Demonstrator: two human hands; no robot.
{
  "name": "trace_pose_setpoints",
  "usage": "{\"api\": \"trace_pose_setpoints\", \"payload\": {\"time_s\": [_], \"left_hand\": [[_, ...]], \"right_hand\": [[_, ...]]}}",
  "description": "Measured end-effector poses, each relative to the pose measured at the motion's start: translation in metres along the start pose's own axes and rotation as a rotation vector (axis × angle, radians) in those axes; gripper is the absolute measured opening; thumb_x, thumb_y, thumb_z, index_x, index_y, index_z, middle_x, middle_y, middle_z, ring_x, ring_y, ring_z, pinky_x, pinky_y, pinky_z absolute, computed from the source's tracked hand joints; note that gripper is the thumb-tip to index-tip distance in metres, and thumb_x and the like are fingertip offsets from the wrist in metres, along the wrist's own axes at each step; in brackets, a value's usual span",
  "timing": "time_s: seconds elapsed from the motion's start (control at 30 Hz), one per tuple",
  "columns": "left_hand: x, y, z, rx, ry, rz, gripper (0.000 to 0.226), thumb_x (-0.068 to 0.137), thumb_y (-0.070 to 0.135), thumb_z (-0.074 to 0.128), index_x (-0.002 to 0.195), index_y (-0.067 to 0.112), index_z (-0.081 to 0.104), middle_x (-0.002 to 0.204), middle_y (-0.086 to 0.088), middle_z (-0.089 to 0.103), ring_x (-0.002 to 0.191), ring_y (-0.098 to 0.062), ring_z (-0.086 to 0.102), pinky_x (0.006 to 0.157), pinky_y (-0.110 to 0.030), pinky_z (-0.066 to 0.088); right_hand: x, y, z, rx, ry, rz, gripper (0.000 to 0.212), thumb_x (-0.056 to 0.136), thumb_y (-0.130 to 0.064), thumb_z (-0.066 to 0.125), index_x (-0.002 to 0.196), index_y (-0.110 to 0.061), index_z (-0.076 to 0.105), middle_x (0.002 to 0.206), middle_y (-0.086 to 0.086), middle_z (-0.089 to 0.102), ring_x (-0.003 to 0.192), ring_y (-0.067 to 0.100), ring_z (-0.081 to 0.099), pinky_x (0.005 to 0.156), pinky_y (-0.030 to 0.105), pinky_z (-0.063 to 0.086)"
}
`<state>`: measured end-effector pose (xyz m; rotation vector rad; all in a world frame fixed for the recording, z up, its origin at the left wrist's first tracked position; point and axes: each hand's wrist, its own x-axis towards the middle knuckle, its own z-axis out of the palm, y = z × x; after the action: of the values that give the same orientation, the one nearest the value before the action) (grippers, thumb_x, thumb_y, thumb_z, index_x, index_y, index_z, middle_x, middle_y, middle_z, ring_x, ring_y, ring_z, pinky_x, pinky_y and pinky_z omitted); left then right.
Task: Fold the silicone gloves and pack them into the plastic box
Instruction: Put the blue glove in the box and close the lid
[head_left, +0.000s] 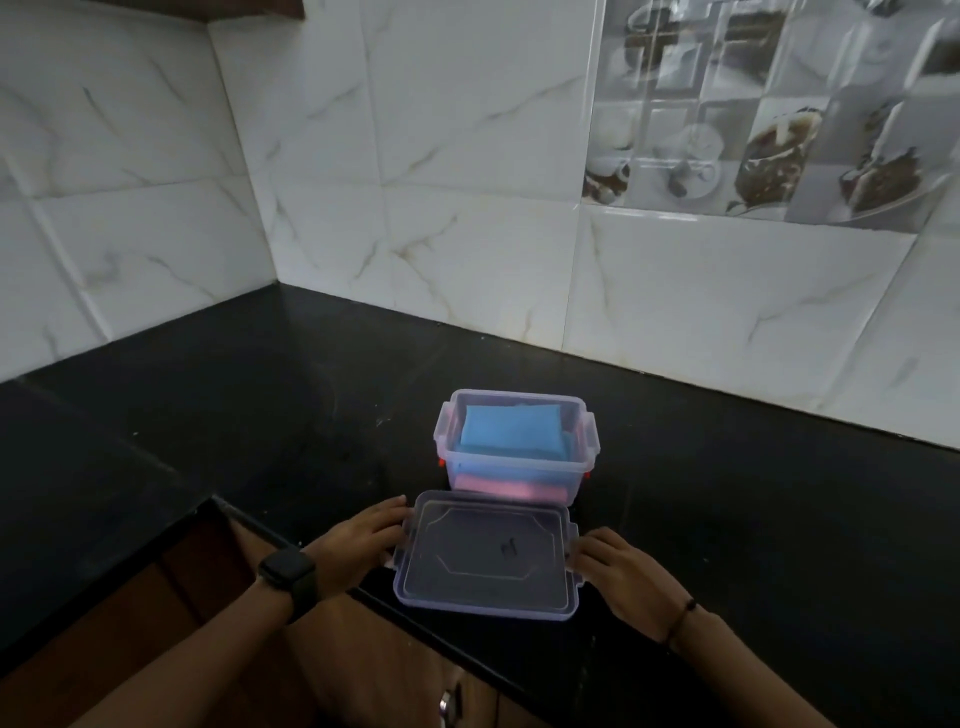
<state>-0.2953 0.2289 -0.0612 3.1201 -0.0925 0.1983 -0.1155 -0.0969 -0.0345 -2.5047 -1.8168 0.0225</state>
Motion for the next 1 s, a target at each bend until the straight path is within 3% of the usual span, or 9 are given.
{"api": "trace_pose_setpoints", "payload": {"time_s": [0.1, 0.2, 0.27, 0.4, 0.5, 0.57, 0.63, 0.77, 1.0], "left_hand": [[-0.006, -0.001, -0.010, -0.131, 0.071, -0.001, 0.021, 0.082, 0.014, 0.068, 0.102, 0.018, 0.067, 0.125, -0.012, 0.064, 0.125, -0.036, 0.050, 0.095, -0.042, 0.051], [-0.010, 0.012, -0.007, -0.408, 0.136, -0.212, 0.027, 0.087, 0.007, 0.061, 0.111, 0.018, 0.064, 0.139, -0.004, 0.047, 0.137, -0.020, 0.033, 0.110, -0.031, 0.037], [-0.005, 0.029, -0.012, -0.592, 0.256, -0.382, 0.024, 0.091, 0.008, 0.054, 0.112, 0.018, 0.060, 0.133, -0.001, 0.050, 0.128, -0.011, 0.044, 0.107, -0.030, 0.040], [0.025, 0.062, -0.047, -0.982, 0.541, -0.585, 0.022, 0.097, 0.014, 0.042, 0.096, 0.030, 0.058, 0.092, 0.006, 0.067, 0.083, -0.003, 0.067, 0.070, -0.023, 0.056], [0.066, 0.062, -0.076, -0.858, 0.627, -0.740, 0.020, 0.097, 0.026, 0.042, 0.090, 0.018, 0.060, 0.078, 0.003, 0.064, 0.074, -0.018, 0.065, 0.060, -0.026, 0.053], [0.095, 0.054, -0.089, -0.705, 0.594, -0.744, 0.025, 0.096, 0.029, 0.043, 0.083, 0.016, 0.059, 0.078, -0.001, 0.062, 0.073, -0.021, 0.060, 0.058, -0.024, 0.043], [0.122, 0.045, -0.097, -0.586, 0.448, -0.735, 0.029, 0.096, 0.028, 0.042, 0.089, 0.008, 0.062, 0.094, -0.012, 0.065, 0.081, -0.026, 0.060, 0.066, -0.028, 0.043], [0.155, 0.035, -0.095, -0.408, 0.184, -0.791, 0.041, 0.098, 0.028, 0.033, 0.115, 0.000, 0.057, 0.122, -0.022, 0.053, 0.105, -0.036, 0.058, 0.091, -0.038, 0.044], [0.174, 0.026, -0.084, -0.297, 0.054, -0.837, 0.041, 0.098, 0.023, 0.031, 0.120, 0.001, 0.057, 0.129, -0.020, 0.052, 0.115, -0.034, 0.055, 0.096, -0.039, 0.045]], "right_hand": [[-0.003, 0.001, 0.001, 0.094, 0.144, 0.012, 0.033, 0.089, -0.028, 0.054, 0.121, -0.022, 0.057, 0.135, 0.001, 0.053, 0.124, 0.014, 0.048, 0.101, 0.022, 0.039], [-0.008, -0.005, -0.009, 0.433, 0.287, 0.155, 0.023, 0.087, -0.020, 0.060, 0.106, -0.033, 0.057, 0.124, -0.003, 0.055, 0.113, 0.002, 0.052, 0.098, 0.017, 0.041], [0.000, -0.010, -0.018, 0.619, 0.393, 0.264, 0.024, 0.086, -0.009, 0.061, 0.099, -0.028, 0.057, 0.112, -0.002, 0.059, 0.103, 0.005, 0.057, 0.093, 0.025, 0.048], [0.031, -0.018, -0.041, 0.800, 0.629, 0.509, 0.015, 0.090, -0.006, 0.053, 0.103, -0.006, 0.059, 0.102, 0.008, 0.064, 0.094, 0.020, 0.062, 0.086, 0.037, 0.052], [0.061, -0.013, -0.063, 0.793, 0.757, 0.636, 0.013, 0.091, -0.011, 0.053, 0.102, -0.009, 0.060, 0.091, 0.004, 0.063, 0.084, 0.017, 0.061, 0.072, 0.027, 0.050], [0.082, -0.002, -0.074, 0.696, 0.738, 0.691, 0.010, 0.090, -0.012, 0.049, 0.089, -0.010, 0.059, 0.082, 0.007, 0.061, 0.077, 0.020, 0.059, 0.063, 0.026, 0.047], [0.102, 0.011, -0.082, 0.582, 0.650, 0.747, 0.017, 0.091, -0.013, 0.044, 0.081, -0.008, 0.056, 0.081, 0.013, 0.060, 0.079, 0.028, 0.058, 0.074, 0.038, 0.051], [0.129, 0.034, -0.086, 0.337, 0.400, 0.845, 0.032, 0.096, -0.017, 0.033, 0.098, 0.002, 0.059, 0.102, 0.020, 0.063, 0.093, 0.032, 0.060, 0.080, 0.036, 0.047], [0.150, 0.038, -0.082, 0.291, 0.214, 0.957, 0.036, 0.094, -0.018, 0.033, 0.117, -0.001, 0.056, 0.122, 0.018, 0.045, 0.103, 0.033, 0.058, 0.087, 0.039, 0.048]]}}
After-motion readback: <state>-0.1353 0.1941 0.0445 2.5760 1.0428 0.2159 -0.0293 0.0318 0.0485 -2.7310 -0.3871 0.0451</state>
